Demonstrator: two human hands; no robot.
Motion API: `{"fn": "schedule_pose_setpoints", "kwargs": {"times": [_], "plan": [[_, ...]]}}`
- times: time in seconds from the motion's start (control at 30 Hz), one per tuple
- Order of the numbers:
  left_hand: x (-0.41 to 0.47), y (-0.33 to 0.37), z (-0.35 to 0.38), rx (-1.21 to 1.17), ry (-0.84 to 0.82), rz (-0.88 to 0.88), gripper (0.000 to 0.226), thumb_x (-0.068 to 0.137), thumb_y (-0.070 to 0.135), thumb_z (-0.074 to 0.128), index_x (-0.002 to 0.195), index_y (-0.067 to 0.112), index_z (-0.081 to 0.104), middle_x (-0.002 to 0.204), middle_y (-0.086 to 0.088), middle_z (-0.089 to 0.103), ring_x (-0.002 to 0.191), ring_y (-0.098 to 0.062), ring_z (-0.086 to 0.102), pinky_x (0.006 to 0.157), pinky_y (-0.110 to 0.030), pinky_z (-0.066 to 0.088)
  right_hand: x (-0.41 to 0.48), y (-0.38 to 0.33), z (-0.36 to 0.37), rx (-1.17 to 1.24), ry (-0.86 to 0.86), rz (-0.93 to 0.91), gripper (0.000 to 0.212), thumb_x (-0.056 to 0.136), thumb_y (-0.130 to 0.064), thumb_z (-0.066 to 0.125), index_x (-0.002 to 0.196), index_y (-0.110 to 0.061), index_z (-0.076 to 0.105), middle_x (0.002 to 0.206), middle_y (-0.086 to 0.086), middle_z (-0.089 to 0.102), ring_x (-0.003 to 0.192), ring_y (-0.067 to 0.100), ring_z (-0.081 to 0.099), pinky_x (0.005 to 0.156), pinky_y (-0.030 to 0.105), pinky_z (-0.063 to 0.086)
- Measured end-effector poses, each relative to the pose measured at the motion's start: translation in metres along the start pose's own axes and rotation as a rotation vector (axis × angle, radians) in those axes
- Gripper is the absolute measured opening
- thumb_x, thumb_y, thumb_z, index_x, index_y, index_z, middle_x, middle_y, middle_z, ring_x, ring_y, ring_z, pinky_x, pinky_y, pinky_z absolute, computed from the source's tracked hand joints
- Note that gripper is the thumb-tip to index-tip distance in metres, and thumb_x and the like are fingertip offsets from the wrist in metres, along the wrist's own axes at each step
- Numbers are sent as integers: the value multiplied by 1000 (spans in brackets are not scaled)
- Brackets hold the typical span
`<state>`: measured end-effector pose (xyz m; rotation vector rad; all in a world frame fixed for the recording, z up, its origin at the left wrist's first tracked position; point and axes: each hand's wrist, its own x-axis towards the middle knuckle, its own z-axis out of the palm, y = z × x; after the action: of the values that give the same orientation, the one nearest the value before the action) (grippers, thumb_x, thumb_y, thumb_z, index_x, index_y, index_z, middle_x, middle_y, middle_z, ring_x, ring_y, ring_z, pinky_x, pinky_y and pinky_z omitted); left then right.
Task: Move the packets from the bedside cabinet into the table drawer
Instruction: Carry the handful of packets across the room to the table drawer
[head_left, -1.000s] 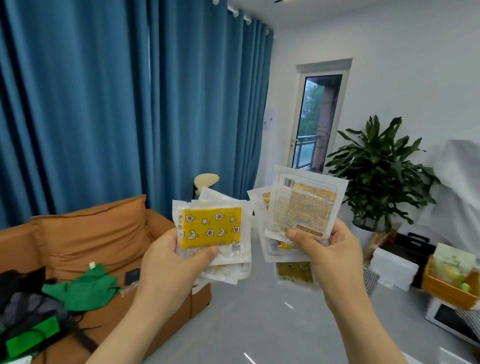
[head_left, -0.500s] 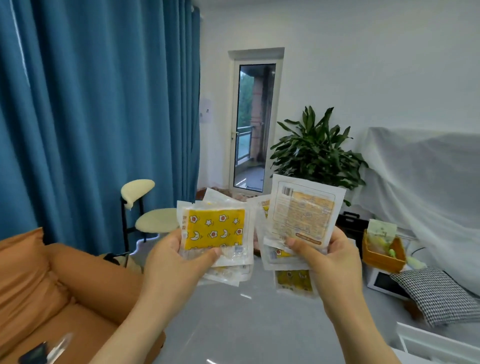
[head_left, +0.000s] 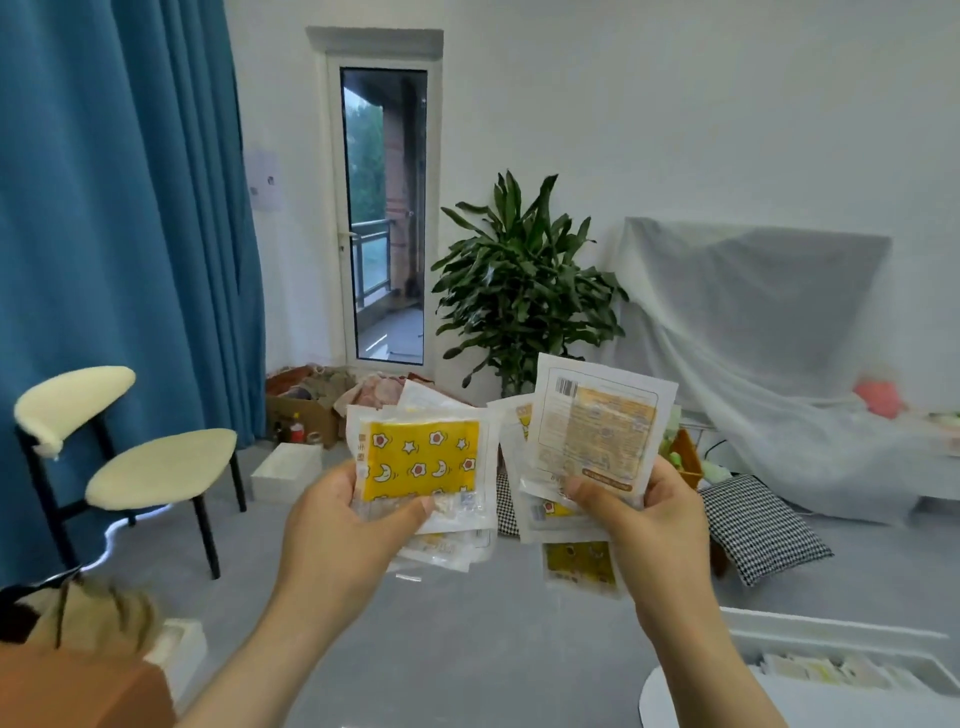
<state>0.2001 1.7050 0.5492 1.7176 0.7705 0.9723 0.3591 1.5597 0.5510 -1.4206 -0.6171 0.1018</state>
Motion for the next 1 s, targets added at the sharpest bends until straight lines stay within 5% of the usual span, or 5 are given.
{"fn": "schedule_pose_setpoints", "kwargs": {"times": [0.13,0.47,0.7,0.87,1.0], "plan": [[54,-12,50,11,-76,12,27,74,12,78,96,23,68,86,14,71,74,15,62,50,0,43,56,30,-13,-16,55,27,36,72,0,78,102,-19,71,98,-6,74,94,11,70,87,41,56],[155,-62,169,20,-267,-62,24,72,12,80,93,18,70,86,9,74,79,-4,69,62,-16,47,147,116,-50,-102,220,143,32,71,0,79,94,-21,71,91,-8,75,87,7,70,82,33,57],[244,-98,251,-1,-435,-65,22,72,7,78,85,22,70,80,21,72,71,6,66,61,-17,45,218,185,-57,-166,363,257,31,73,-4,78,88,-29,68,82,-18,73,80,-2,69,72,22,54],[320,-129,306,37,-577,-69,22,72,9,79,84,24,68,76,18,72,66,14,62,53,-5,42,269,227,-51,-230,503,347,29,72,-4,77,94,-21,70,87,-11,74,81,3,70,71,22,53],[369,-147,351,59,-715,-101,22,72,10,79,85,25,69,79,25,70,70,6,66,61,-16,46,298,250,-50,-251,619,410,27,73,-3,76,91,-23,70,85,-11,74,76,-1,68,65,16,51]]}}
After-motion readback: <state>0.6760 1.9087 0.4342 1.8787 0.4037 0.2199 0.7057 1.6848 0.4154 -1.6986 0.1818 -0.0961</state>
